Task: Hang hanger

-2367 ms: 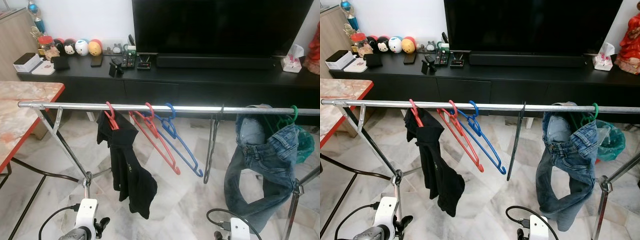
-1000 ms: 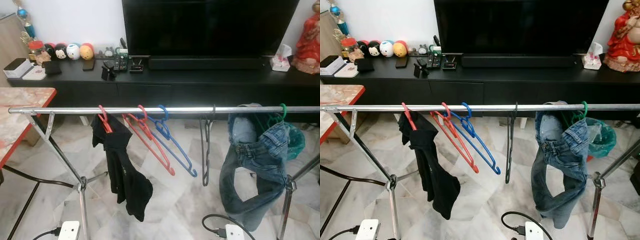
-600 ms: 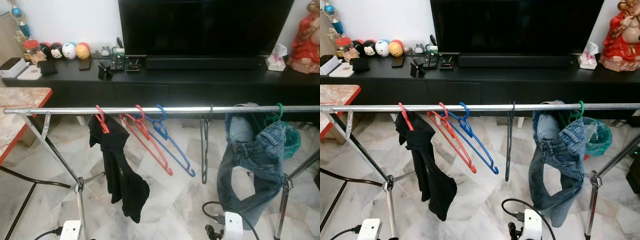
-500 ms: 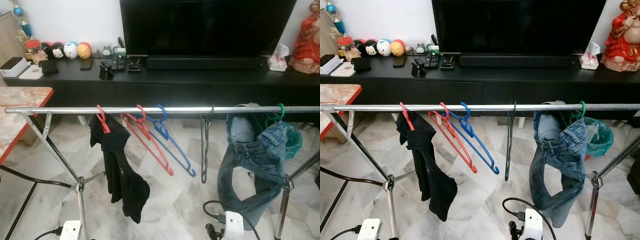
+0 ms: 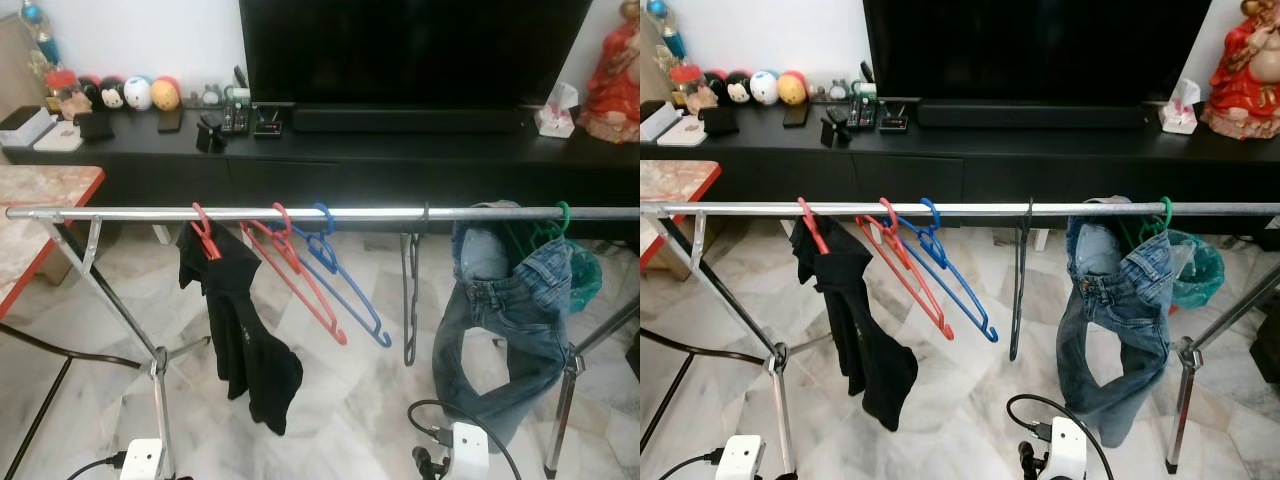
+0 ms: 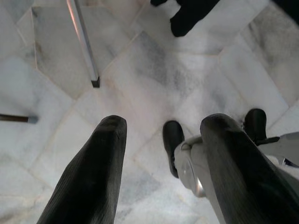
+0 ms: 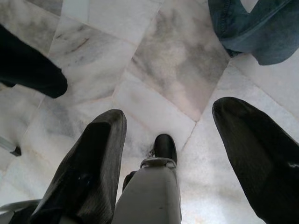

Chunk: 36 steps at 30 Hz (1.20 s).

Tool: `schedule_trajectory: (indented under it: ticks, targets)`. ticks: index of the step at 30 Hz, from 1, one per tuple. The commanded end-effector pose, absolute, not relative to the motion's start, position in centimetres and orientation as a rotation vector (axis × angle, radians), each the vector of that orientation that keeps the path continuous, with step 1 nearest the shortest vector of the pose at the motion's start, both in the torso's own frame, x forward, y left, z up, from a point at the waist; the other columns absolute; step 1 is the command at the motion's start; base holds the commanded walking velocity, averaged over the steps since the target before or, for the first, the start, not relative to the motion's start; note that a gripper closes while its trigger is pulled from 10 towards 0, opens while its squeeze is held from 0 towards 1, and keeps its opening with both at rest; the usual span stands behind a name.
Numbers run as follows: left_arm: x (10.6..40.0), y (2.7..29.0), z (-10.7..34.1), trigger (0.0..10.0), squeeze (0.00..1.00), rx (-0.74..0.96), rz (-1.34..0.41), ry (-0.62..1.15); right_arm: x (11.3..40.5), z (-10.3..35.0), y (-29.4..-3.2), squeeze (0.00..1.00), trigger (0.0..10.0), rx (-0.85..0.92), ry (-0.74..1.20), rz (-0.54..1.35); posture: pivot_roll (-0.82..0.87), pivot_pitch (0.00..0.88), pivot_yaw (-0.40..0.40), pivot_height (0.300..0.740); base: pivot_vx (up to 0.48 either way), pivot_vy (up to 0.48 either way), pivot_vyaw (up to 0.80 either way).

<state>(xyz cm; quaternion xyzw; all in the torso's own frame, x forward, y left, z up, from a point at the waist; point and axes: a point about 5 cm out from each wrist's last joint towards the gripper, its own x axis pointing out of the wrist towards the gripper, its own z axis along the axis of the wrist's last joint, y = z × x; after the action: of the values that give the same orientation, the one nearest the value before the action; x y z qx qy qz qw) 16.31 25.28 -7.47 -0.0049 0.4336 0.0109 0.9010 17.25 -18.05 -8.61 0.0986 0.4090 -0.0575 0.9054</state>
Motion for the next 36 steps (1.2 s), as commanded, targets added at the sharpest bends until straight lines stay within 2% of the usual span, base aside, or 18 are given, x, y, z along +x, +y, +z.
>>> schedule_trajectory:
  ticks: [1,30,36]
  targets:
    - [15.7,25.63,-7.63,10.0,0.0,-0.008,0.026,0.918,17.09,-8.7,-17.92,0.0,10.0,0.212,0.85,-0.125,-0.01,0.0,0.007,0.74,-0.274,0.0,0.0]
    - [15.7,25.71,-7.59,10.0,0.0,-0.012,0.026,0.916,17.08,-8.75,-17.58,0.0,10.0,0.215,0.857,-0.121,-0.01,0.0,0.007,0.74,-0.285,0.0,0.0]
    - [15.7,25.72,-7.6,10.0,0.0,-0.006,0.026,0.918,17.11,-8.74,-17.57,0.0,10.0,0.215,0.855,-0.119,-0.01,0.0,0.007,0.74,0.0,0.0,0.0]
